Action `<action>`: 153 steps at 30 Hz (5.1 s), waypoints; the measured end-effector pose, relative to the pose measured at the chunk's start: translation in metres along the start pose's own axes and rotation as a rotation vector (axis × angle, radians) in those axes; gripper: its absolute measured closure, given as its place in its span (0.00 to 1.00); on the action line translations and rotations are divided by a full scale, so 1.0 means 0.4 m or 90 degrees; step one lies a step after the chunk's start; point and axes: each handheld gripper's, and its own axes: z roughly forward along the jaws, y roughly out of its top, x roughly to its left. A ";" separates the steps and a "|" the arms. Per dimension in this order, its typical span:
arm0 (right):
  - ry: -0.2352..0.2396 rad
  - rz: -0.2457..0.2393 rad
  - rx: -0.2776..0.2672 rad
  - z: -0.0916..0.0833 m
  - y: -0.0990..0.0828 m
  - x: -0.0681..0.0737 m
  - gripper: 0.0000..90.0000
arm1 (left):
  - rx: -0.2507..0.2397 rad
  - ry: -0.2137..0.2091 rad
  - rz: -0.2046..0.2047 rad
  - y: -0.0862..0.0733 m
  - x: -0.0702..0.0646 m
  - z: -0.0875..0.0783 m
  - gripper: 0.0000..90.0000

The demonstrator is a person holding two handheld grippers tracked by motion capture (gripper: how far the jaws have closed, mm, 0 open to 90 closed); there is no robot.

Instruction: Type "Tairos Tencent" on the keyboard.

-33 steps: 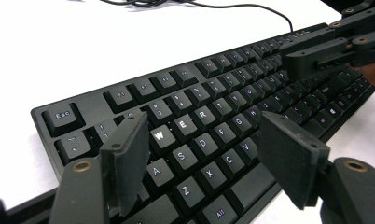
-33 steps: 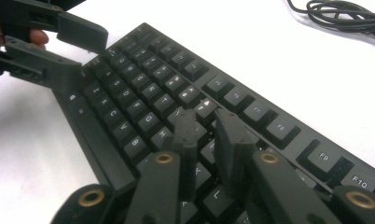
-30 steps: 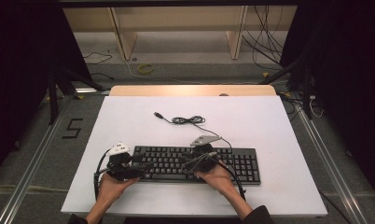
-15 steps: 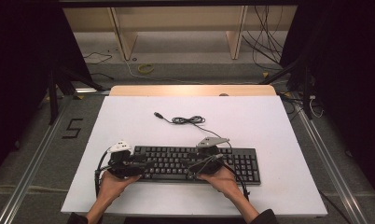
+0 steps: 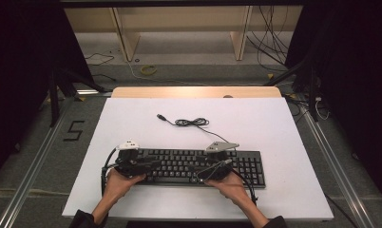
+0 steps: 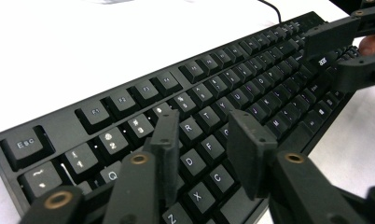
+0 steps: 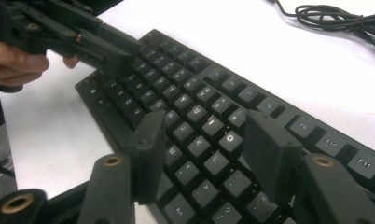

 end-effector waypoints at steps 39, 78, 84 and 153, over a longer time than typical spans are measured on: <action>0.006 -0.004 -0.012 -0.024 -0.026 0.010 0.46 | 0.068 0.018 0.051 0.030 -0.006 0.068 0.99; -0.021 0.000 -0.025 -0.023 -0.017 -0.010 0.47 | -0.004 -0.014 0.013 0.031 -0.005 0.033 0.49; -0.036 -0.001 -0.029 -0.019 -0.008 -0.017 0.48 | -0.023 -0.024 0.013 0.026 -0.006 0.020 0.41; -0.053 -0.009 0.045 0.077 0.002 -0.024 0.96 | -0.066 -0.006 0.001 -0.040 0.004 -0.059 0.35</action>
